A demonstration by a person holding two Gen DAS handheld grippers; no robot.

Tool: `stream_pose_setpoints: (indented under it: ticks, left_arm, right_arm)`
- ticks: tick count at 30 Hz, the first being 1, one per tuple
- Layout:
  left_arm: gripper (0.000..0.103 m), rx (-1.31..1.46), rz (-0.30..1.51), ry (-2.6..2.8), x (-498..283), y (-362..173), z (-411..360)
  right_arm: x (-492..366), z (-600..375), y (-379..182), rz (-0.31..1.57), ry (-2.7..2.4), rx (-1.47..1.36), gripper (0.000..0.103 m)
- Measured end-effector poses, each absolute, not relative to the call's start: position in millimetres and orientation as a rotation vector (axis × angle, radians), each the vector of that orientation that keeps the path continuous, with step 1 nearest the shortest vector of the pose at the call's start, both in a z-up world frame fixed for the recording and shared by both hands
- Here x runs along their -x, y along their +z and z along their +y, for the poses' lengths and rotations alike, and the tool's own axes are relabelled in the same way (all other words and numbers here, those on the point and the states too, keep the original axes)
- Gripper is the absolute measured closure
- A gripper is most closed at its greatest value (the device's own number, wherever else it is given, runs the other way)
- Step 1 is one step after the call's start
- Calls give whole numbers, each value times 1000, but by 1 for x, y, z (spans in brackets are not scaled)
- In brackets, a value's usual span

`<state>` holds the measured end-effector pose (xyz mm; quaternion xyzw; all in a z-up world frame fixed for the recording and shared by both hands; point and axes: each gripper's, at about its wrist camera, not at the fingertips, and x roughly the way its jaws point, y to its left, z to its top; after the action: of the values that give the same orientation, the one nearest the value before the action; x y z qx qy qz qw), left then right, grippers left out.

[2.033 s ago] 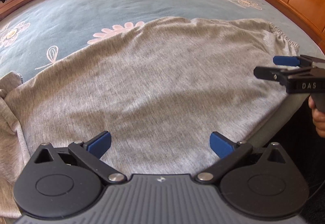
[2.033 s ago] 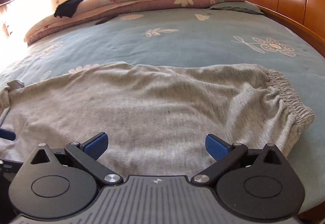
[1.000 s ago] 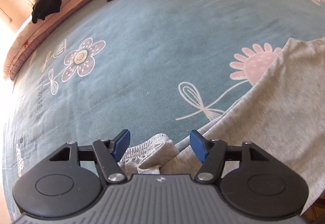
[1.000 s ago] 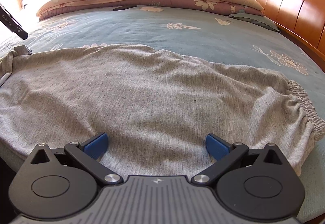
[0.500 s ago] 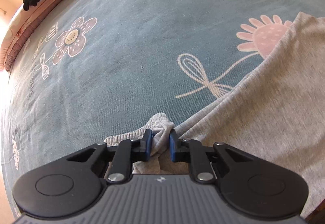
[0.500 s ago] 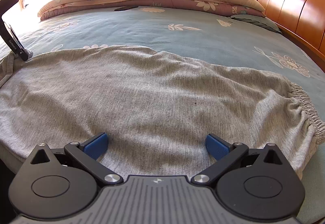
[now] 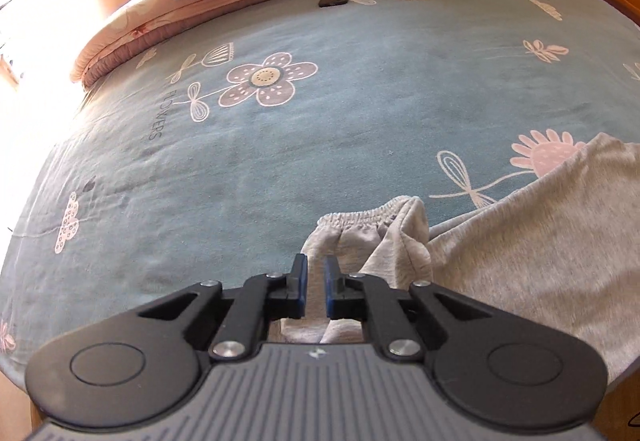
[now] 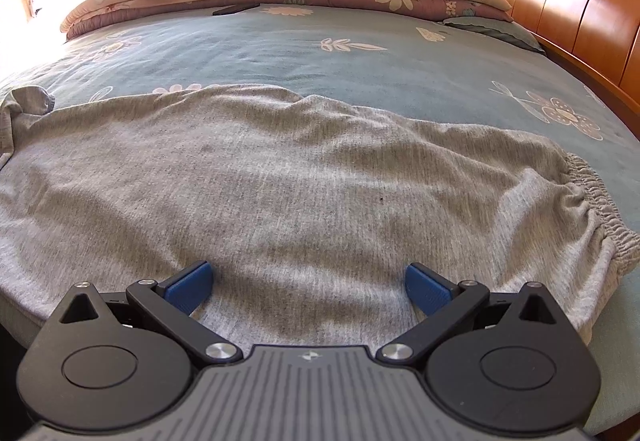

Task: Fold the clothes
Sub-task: 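Grasp the sweatpants elastic cuff with the left gripper, then lift and pull the held cuff away from the bundle with the left gripper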

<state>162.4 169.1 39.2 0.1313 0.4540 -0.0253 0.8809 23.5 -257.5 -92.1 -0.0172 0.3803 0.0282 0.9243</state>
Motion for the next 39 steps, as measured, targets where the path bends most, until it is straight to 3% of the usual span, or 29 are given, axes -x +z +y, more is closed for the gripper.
stream_pose_setpoints:
  ticks: [2, 3, 5, 7, 9, 14, 17, 18, 19, 20, 22, 31, 39]
  left_arm:
    - [95, -231, 932, -63, -155, 42, 179]
    - [88, -222, 925, -84, -154, 42, 179]
    - [73, -212, 915, -124, -157, 42, 170]
    - [49, -217, 907, -166, -164, 40, 156]
    - [43, -259, 912, -202, -176, 34, 136]
    - [43, -329, 1038, -177, -220, -1, 102]
    - [44, -356, 1126, -160, -236, -26, 94]
    - [56, -358, 1140, -155, -236, -31, 93]
    - [81, -360, 1153, -150, -237, -36, 93]
    - [90, -330, 1158, -159, -235, -36, 96]
    - [97, -267, 1133, -161, -228, -30, 104]
    - [98, -83, 940, -41, -161, 33, 184]
    - [98, 73, 933, 126, -108, 19, 271]
  right_arm:
    - [-25, -257, -92, 787, 54, 33, 0]
    - [-25, -257, -91, 790, 51, 32, 0]
    - [-26, -256, -91, 796, 42, 29, 0]
    - [-27, -255, -90, 803, 31, 26, 0]
    - [-27, -254, -90, 809, 21, 23, 0]
    - [-27, -254, -90, 814, 11, 18, 0]
    - [-27, -254, -90, 815, 14, 19, 0]
    - [-27, -254, -90, 814, 15, 19, 0]
    - [-27, -254, -90, 813, 16, 19, 0]
    - [-27, -254, -90, 813, 16, 19, 0]
    - [-27, -255, -90, 811, 18, 19, 0]
    - [-27, -253, -90, 813, 8, 16, 0]
    - [-32, -252, -88, 843, -7, 15, 0]
